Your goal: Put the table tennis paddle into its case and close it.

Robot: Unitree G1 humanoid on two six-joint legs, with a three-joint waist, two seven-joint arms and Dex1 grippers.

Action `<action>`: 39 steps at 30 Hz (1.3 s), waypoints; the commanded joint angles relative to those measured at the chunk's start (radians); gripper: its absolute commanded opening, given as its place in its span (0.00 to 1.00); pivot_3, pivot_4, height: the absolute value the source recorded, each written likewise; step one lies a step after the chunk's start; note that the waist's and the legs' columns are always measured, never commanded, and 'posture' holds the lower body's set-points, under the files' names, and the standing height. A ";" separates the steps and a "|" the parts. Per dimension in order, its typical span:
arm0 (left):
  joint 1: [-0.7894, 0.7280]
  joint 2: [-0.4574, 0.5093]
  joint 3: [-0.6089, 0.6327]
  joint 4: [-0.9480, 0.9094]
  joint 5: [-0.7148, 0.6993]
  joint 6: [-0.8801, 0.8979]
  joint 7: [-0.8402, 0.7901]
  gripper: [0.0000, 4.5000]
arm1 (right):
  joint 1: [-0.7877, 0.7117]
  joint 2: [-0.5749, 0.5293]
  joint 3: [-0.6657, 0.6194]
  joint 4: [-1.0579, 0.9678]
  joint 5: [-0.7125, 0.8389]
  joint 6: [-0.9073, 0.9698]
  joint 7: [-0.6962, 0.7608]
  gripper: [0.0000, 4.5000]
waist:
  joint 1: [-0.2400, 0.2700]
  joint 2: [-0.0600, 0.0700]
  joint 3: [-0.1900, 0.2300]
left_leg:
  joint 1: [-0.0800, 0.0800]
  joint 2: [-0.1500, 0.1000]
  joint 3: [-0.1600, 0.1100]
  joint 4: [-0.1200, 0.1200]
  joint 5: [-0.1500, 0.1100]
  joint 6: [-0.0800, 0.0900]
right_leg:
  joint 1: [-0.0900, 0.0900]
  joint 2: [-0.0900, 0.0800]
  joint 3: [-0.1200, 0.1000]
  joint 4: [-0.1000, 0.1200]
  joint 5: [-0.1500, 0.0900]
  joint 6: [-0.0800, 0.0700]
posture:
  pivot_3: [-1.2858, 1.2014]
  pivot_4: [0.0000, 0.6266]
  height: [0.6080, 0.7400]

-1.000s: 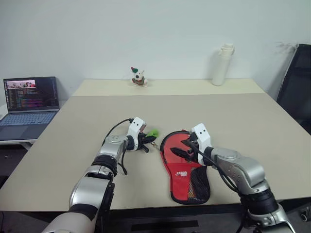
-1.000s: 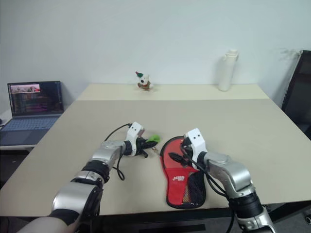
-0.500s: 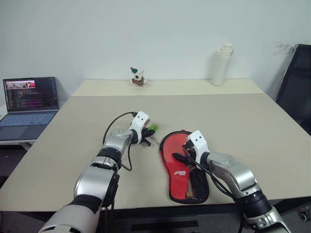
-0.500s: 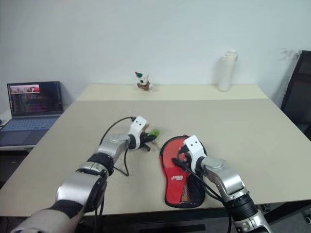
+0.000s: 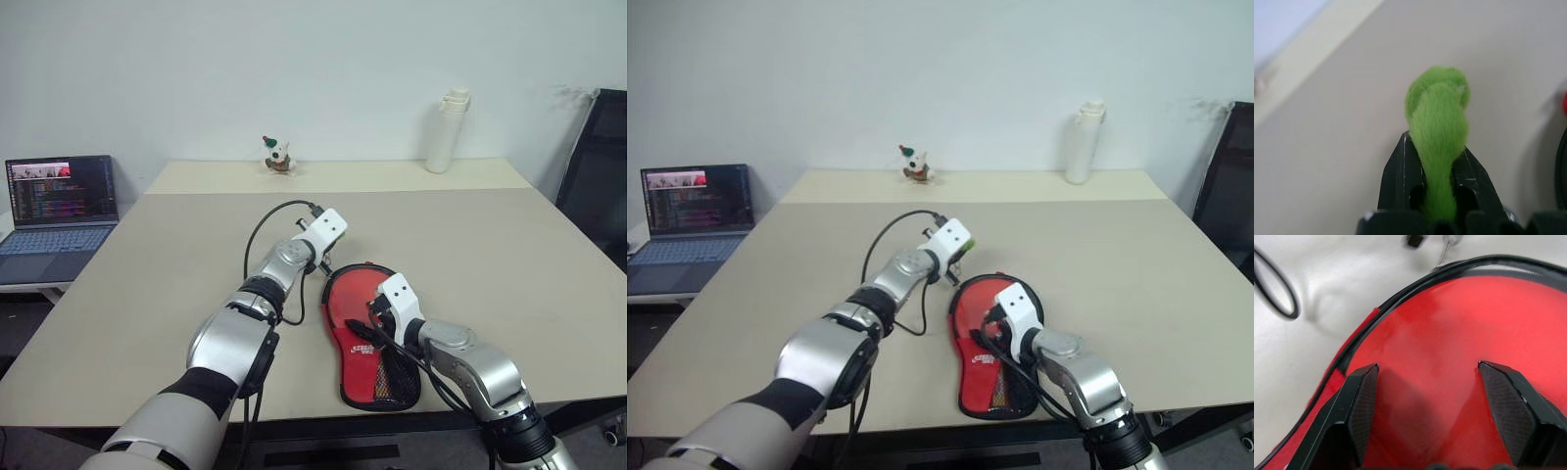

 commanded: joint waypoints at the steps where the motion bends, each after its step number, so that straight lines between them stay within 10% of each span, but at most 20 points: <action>1: -0.058 -0.023 -0.019 -0.014 0.046 -0.050 0.044 0.02 | 0.045 0.000 0.040 -0.017 -0.003 0.071 -0.005 0.79 | 0.000 0.000 0.000 | 0.000 0.000 0.001 0.000 0.000 0.000 | 0.000 0.000 0.000 0.000 0.000 0.000 | 0.52 0.24 1.00; 15: -0.132 -0.233 -0.269 -0.005 0.325 -0.239 0.180 0.02 | 0.143 0.006 0.063 -0.114 0.004 0.138 -0.043 0.79 | 0.011 -0.001 -0.001 | -0.001 -0.002 0.003 0.000 0.000 0.000 | 0.001 -0.001 0.001 -0.002 0.000 0.001 | 0.52 0.24 1.00; 31: -0.100 -0.260 -0.278 -0.003 0.331 -0.284 0.096 0.02 | 0.136 0.013 0.065 -0.097 0.003 0.126 -0.040 0.79 | 0.018 -0.001 -0.001 | -0.001 -0.002 0.003 0.000 0.000 0.000 | 0.001 -0.002 0.001 -0.003 0.000 0.001 | 0.52 0.24 1.00; 39: -0.075 -0.252 -0.264 -0.007 0.312 -0.330 0.043 0.72 | 0.107 0.028 0.068 -0.078 0.000 0.114 -0.039 0.79 | 0.015 -0.002 -0.001 | 0.000 -0.002 0.004 0.000 0.000 0.000 | 0.001 -0.001 0.001 -0.002 0.000 0.001 | 0.52 0.24 1.00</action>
